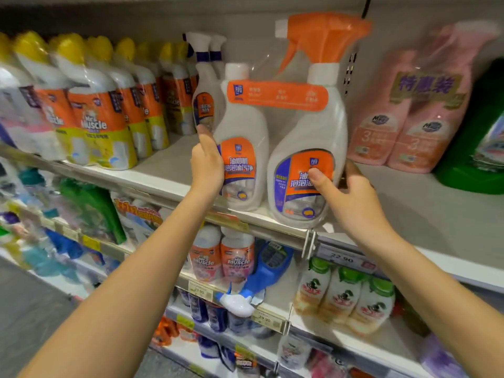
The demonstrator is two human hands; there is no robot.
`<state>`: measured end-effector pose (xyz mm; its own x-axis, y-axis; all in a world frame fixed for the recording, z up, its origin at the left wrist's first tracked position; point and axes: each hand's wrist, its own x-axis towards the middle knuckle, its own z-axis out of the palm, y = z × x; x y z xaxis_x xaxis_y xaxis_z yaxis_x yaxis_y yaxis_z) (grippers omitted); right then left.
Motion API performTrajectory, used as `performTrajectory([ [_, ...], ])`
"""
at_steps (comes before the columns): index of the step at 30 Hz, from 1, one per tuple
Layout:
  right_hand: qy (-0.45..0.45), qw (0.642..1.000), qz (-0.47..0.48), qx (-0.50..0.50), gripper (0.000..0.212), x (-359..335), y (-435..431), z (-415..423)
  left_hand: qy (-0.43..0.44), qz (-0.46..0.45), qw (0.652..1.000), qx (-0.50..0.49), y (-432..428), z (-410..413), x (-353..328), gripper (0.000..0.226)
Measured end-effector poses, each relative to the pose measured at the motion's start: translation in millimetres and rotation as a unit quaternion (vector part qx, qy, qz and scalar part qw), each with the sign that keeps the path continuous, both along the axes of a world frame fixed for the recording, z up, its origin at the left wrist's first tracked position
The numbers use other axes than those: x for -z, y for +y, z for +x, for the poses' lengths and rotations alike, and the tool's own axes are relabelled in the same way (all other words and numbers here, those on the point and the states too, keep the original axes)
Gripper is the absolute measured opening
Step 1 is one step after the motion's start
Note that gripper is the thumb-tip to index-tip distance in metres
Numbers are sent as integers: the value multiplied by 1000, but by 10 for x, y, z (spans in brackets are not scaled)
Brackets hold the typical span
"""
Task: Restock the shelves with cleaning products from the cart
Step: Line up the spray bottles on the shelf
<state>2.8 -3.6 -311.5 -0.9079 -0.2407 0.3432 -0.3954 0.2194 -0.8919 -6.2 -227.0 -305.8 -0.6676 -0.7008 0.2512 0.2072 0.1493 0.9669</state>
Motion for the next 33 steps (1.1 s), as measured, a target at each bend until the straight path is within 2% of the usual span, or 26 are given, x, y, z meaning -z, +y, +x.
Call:
performTrajectory([
  [3, -16, 1000, -8, 20, 24, -17, -42, 70, -41, -37, 998, 34, -32, 37, -32, 54],
  [5, -15, 998, 14, 55, 31, -18, -56, 136, -76, -96, 992, 33, -104, 98, -52, 44],
  [6, 5, 996, 29, 88, 41, -6, -55, 201, -59, -130, 989, 26, -149, 163, -33, 35],
  [7, 40, 990, 37, 127, 51, 30, -52, 293, -12, -163, 986, 18, -192, 272, 5, 25],
  [9, 147, 973, 5, 180, 60, 159, -51, 552, 133, -214, 968, -1, -222, 565, 149, 22],
  [11, 229, 956, -33, 182, 50, 397, -80, 826, 245, -240, 939, 3, -206, 826, 428, 18],
  [13, 264, 952, -20, 151, 39, 734, -128, 1021, 269, -301, 915, 23, -152, 1026, 795, 20],
  [15, 289, 950, 41, 115, 32, 1111, -201, 1087, 229, -358, 903, 70, -102, 1089, 1196, 18],
  [16, 277, 953, 75, 95, 28, 1322, -222, 1092, 183, -364, 908, 94, -75, 1092, 1414, 17],
  [18, 194, 973, 118, 52, 25, 1718, -268, 1037, 64, -314, 939, 125, -44, 1056, 1806, 17],
  [20, 81, 984, 158, 20, 31, 2078, -318, 919, -41, -283, 948, 137, -52, 976, 2197, 19],
  [23, 36, 965, 260, -17, 43, 2591, -410, 714, -179, -312, 922, 142, -69, 906, 2692, 15],
  [26, 35, 930, 362, -49, 68, 2902, -574, 479, -300, -269, 907, 121, -23, 911, 2968, 31],
  [29, 35, 889, 454, -54, 86, 3039, -716, 274, -337, -258, 900, 103, 42, 931, 3090, 35],
  [33, 75, 865, 489, -80, 73, 3155, -836, 114, -301, -120, 938, 126, 50, 831, 3132, 32],
])
